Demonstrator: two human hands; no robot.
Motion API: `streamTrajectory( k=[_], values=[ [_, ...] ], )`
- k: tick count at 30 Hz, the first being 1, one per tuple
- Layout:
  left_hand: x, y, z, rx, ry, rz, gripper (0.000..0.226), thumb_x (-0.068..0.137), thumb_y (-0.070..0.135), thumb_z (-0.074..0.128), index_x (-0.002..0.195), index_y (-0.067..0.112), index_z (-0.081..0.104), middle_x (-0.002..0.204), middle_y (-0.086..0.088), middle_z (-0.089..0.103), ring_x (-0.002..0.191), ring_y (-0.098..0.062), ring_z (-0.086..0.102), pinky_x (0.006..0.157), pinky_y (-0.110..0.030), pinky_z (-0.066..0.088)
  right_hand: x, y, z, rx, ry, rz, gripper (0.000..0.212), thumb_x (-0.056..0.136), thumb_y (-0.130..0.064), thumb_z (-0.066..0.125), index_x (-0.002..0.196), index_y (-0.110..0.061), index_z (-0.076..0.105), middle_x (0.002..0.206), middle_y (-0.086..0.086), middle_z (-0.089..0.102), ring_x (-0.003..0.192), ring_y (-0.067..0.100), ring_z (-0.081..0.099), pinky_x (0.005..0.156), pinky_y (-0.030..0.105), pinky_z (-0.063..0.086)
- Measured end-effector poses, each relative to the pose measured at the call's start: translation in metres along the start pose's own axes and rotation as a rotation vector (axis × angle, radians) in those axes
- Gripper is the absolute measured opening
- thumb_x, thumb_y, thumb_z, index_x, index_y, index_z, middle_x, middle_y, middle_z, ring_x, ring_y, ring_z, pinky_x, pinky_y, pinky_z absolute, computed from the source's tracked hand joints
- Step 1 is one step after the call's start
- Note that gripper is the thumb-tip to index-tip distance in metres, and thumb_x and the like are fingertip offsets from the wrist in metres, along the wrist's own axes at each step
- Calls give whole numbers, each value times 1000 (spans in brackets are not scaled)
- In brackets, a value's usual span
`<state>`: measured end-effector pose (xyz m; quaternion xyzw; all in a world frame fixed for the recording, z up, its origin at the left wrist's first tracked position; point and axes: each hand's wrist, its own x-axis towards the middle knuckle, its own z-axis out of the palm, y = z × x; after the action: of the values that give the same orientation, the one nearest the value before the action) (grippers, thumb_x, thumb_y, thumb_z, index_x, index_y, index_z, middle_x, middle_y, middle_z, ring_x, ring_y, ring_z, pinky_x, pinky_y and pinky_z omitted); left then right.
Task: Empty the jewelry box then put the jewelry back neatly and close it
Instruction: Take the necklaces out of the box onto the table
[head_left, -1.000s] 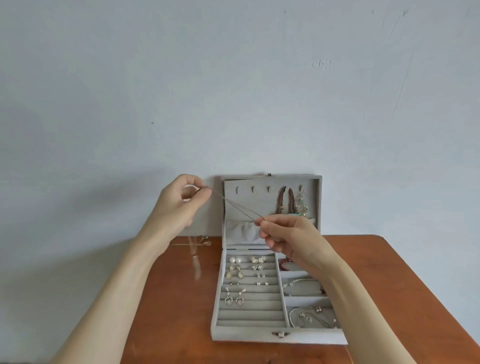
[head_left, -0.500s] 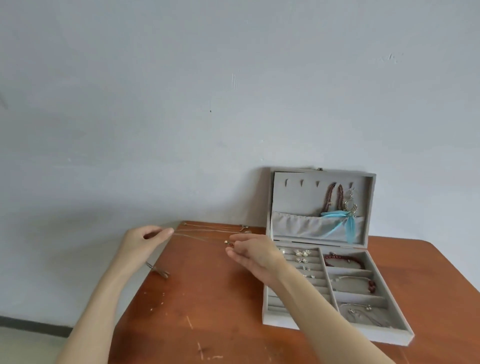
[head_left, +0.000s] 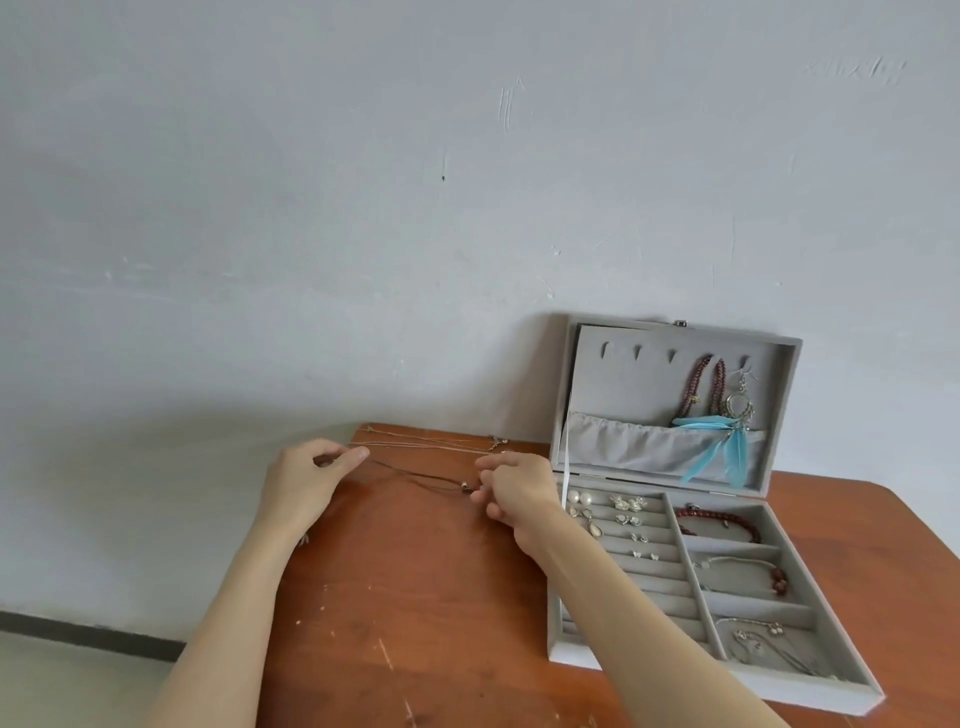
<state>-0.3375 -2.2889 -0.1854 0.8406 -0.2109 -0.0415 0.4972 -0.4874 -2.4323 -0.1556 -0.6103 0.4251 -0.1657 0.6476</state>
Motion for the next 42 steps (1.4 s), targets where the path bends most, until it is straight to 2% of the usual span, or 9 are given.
streamTrajectory(
  k=[3,6,10,13,17,23,31,37,42],
  values=[
    [-4,1,-4,-63,-41,-12,11,81,31,68,83,21,70,94,-1,68,93,-19,61,74,-26,40,-5,3,-1,-118,5,-94,30,87,3,39,103,-9,62,77,4,59,52,10,55,52,20,43],
    [-8,4,-6,-82,-66,17,8,82,23,68,75,28,68,91,1,68,92,-17,60,78,-26,40,-14,7,-3,-437,58,-349,30,90,-4,45,116,-10,60,102,6,65,88,21,64,83,29,49],
    [-8,0,-11,-20,-52,11,18,80,23,68,71,39,66,92,5,69,93,-17,61,79,-32,47,-32,13,-4,-956,0,-683,34,95,-20,45,126,-7,51,135,8,49,127,25,43,106,35,32],
    [-8,-4,-14,59,-25,2,19,80,30,67,67,43,66,90,11,70,86,-14,63,95,-46,44,-36,21,-4,-1238,-211,-572,58,100,-40,26,147,-8,16,157,5,12,144,19,8,118,38,4],
    [-11,0,-11,197,103,10,18,87,29,60,71,37,63,79,12,65,57,-4,56,99,-35,32,-32,23,1,-1360,-260,-468,67,97,-50,9,148,-8,0,157,4,-6,144,16,-9,117,38,-8],
    [-5,-1,-6,293,209,116,17,88,19,57,81,30,69,64,2,63,83,-19,59,72,-30,16,-14,20,4,-1450,-161,-386,71,95,-54,7,148,-7,-4,157,6,-11,144,17,-13,116,40,-13],
    [9,-10,-7,367,265,186,10,84,14,64,88,16,73,97,-7,68,105,-34,48,86,-39,28,-11,18,3,-1502,-97,-437,70,97,-51,9,147,-4,-4,156,7,-11,144,19,-12,117,40,-10],
    [12,-15,-2,362,199,196,17,83,1,59,87,10,73,88,-15,69,92,-38,57,84,-38,41,-23,26,-3,-1593,-109,-470,74,95,-55,7,147,-2,0,157,10,-4,145,21,-7,116,39,-11],
    [7,-10,-2,327,222,171,20,84,-4,55,90,6,72,96,-15,67,81,-39,61,79,-38,46,-12,22,-5,-1613,-56,-456,79,93,-58,5,147,-1,3,157,12,1,145,21,-5,117,40,-10]
  ],
)
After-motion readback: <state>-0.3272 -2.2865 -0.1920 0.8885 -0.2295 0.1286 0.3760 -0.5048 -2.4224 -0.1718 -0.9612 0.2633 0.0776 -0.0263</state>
